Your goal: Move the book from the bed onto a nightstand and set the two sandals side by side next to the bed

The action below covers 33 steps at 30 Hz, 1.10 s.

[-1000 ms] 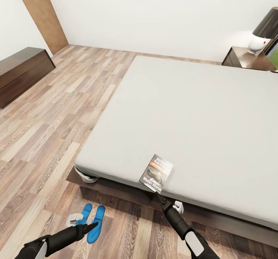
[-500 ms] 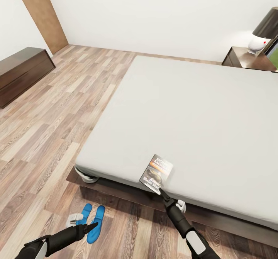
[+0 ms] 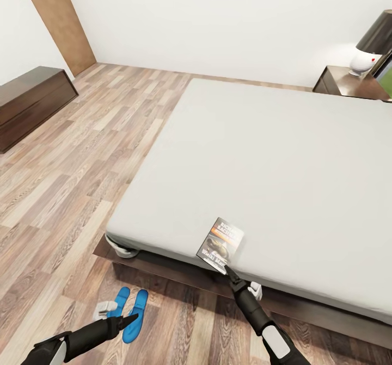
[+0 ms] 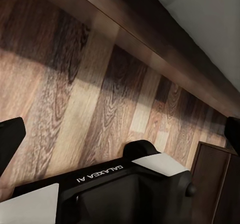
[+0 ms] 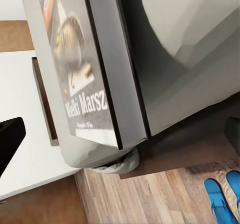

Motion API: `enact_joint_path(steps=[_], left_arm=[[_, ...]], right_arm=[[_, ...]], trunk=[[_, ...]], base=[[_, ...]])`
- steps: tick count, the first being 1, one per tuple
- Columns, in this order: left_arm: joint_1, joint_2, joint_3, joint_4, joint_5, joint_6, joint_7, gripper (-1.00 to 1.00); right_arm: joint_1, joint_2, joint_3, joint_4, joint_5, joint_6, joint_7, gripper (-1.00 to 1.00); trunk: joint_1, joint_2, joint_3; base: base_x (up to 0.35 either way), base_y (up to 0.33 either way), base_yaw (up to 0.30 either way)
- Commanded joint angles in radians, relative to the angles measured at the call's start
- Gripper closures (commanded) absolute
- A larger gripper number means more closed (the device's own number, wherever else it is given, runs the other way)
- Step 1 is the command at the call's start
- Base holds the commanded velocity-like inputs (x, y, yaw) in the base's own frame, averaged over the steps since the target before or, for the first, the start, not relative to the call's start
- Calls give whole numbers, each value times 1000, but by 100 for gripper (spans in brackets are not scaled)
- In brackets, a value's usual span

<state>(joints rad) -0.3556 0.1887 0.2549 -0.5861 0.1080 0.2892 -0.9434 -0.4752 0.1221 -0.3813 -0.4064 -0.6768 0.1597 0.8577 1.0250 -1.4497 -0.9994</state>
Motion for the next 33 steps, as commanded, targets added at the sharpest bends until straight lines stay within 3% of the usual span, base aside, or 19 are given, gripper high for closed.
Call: enact_joint_path(steps=[1,33], left_arm=[[0,0,1,0,6,10,-3,-100],[0,0,1,0,5,-5,-2,-100]], right_arm=[[0,1,-3,0,-7,10,3,-100],[0,1,-2,0,-6,10,3,-100]], trunk=[[0,0,-1],[0,0,-1]], base=[[0,0,0],[26,24,0]])
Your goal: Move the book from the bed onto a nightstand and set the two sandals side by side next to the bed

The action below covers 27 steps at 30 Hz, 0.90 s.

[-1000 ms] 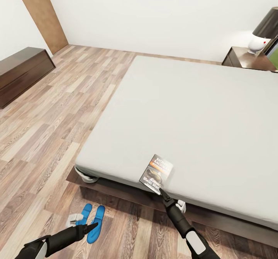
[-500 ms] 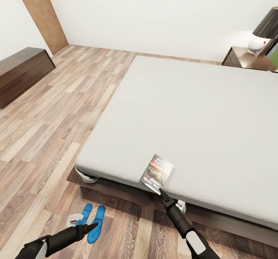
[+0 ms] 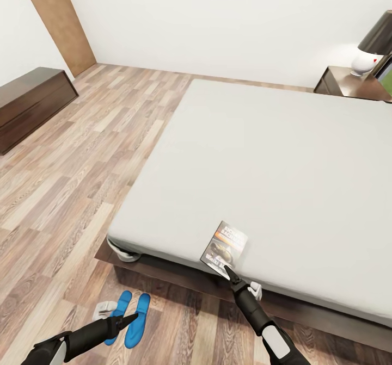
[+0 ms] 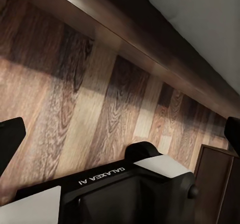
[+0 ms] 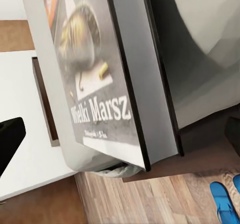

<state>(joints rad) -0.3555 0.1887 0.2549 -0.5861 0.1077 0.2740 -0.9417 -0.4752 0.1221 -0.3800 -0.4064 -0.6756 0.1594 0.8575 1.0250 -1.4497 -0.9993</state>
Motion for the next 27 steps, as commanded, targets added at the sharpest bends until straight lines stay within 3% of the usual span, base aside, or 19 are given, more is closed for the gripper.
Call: enact_joint_path(steps=[1,10,11,27], left_arm=[[0,0,1,0,6,10,-3,-100],[0,0,1,0,6,10,-3,-100],[0,0,1,0,6,10,-3,-100],[1,0,1,0,6,10,-4,-100]], right_arm=[[0,1,-3,0,-7,11,3,-100],[0,1,-3,0,-7,11,3,-100],[0,1,-3,0,-7,11,3,100],[0,1,-3,0,-7,11,3,100]], trunk=[[0,0,-1],[0,0,-1],[0,0,-1],[0,0,-1]], base=[[1,1,0],[0,0,0],[0,0,0],[0,0,0]])
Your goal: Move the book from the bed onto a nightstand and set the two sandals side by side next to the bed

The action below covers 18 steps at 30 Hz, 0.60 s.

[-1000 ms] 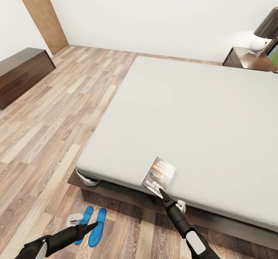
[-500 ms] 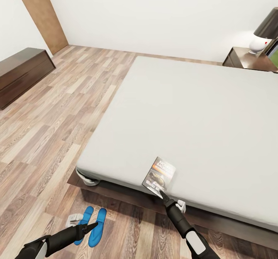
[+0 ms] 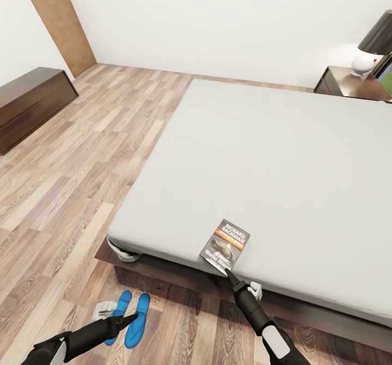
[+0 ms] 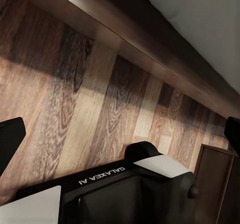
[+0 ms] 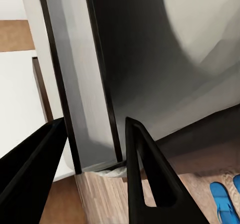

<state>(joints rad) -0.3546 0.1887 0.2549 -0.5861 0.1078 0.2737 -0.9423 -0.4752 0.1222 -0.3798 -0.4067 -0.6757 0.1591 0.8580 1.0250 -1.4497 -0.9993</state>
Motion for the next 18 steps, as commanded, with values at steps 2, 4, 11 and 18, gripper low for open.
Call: enact_joint_path(steps=[2,4,11,18], left_arm=[[0,0,1,0,6,10,-3,-100],[-1,0,0,0,6,10,-3,-100],[0,0,0,0,6,10,-3,-100],[0,0,0,0,6,10,-3,-100]], right_arm=[[0,1,-4,0,-7,11,3,100],[0,1,-4,0,-8,11,3,100],[0,1,-4,0,-8,11,3,100],[0,1,-4,0,-7,11,3,100]], trunk=[[0,0,-1],[0,0,-1],[-27,49,21],[-54,98,43]], base=[[0,0,0],[0,0,0],[0,0,0],[0,0,0]])
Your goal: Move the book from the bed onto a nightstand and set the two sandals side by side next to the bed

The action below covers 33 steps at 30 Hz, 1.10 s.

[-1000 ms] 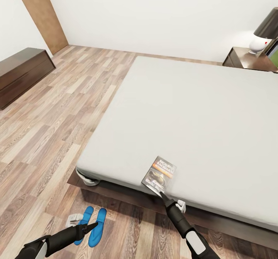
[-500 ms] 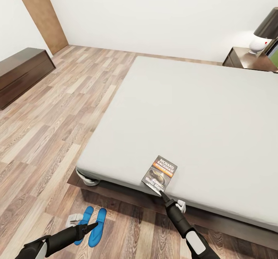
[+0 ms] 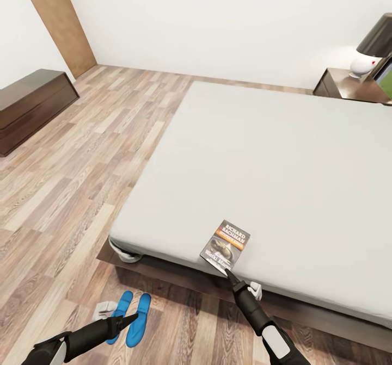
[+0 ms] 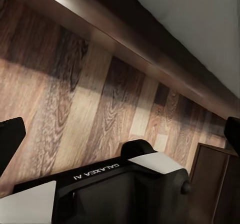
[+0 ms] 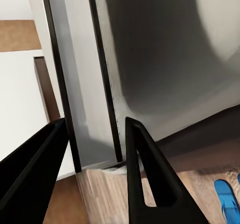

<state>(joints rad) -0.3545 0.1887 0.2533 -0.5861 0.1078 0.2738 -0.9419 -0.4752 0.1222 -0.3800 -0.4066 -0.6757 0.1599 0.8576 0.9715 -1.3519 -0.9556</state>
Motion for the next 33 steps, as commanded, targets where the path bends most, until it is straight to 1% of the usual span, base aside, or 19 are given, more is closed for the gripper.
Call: enact_joint_path(steps=[1,33], left_arm=[[0,0,1,0,6,10,-3,-100],[0,0,1,0,6,10,-4,-100]], right_arm=[[0,1,-4,0,-7,10,3,100],[0,1,-1,0,-6,12,3,100]], trunk=[[-4,7,3],[-127,231,103]], base=[[0,0,0],[0,0,0]])
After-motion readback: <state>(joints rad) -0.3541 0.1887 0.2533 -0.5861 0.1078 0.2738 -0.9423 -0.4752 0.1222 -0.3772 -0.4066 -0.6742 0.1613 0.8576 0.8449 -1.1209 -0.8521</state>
